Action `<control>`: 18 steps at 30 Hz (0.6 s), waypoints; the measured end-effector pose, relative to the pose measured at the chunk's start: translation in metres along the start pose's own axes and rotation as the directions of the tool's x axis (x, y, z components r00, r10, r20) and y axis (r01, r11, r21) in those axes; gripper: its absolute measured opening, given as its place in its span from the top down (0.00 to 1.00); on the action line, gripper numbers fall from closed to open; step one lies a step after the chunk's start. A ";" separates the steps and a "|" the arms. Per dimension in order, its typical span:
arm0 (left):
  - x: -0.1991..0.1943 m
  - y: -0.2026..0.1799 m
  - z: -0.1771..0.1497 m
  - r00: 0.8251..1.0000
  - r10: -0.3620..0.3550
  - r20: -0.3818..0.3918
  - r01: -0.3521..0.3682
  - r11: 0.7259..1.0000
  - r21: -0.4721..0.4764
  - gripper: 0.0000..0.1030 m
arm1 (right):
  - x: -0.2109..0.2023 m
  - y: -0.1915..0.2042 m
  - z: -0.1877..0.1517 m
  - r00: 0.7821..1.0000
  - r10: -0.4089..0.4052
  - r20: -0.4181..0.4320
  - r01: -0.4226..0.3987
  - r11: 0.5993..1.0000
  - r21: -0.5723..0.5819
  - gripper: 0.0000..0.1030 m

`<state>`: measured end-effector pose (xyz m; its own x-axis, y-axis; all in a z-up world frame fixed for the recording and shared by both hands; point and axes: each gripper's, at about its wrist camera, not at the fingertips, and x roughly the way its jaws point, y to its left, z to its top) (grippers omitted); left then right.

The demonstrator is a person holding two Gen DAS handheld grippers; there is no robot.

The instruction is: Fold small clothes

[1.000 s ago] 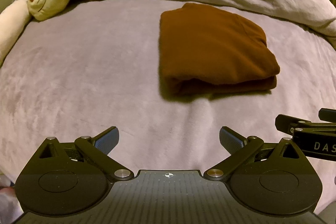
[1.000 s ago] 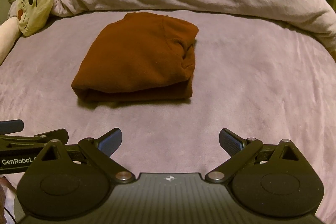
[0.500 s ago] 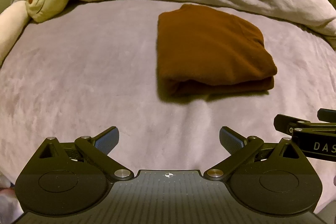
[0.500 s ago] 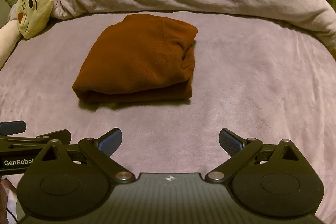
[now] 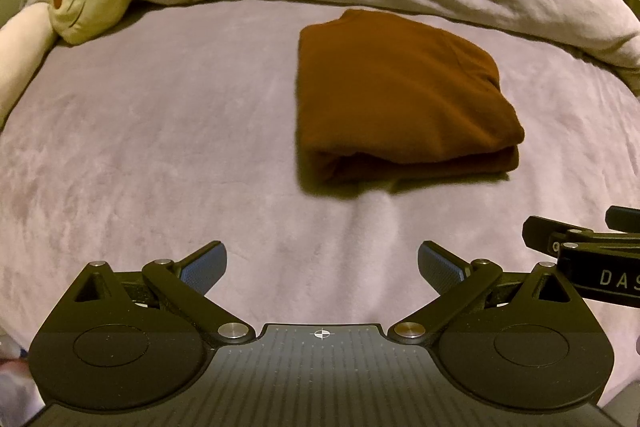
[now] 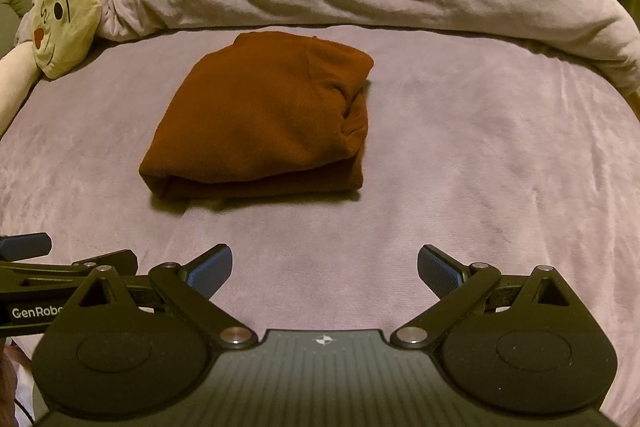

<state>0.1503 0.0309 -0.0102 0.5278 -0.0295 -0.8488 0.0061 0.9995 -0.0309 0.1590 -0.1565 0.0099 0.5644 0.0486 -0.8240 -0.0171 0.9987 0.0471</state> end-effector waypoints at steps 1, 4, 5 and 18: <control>0.000 0.000 0.000 1.000 0.000 0.001 0.000 1.000 -0.002 0.00 | 0.000 0.000 0.000 1.000 0.000 0.001 0.000 1.000 0.000 0.04; -0.001 0.001 0.000 1.000 -0.002 0.002 0.002 1.000 -0.011 0.00 | -0.001 0.001 0.000 1.000 0.000 0.002 0.000 1.000 -0.002 0.04; -0.001 0.001 0.000 1.000 -0.003 0.002 0.003 1.000 -0.012 0.00 | -0.002 0.001 0.000 1.000 0.000 0.003 0.000 1.000 -0.002 0.04; -0.004 -0.001 -0.001 1.000 0.009 0.024 -0.009 1.000 0.006 0.00 | -0.006 0.002 0.000 1.000 -0.002 0.012 0.002 1.000 -0.005 0.04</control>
<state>0.1474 0.0297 -0.0068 0.5478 -0.0203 -0.8364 0.0066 0.9998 -0.0199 0.1555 -0.1547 0.0150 0.5744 0.0462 -0.8172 -0.0198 0.9989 0.0426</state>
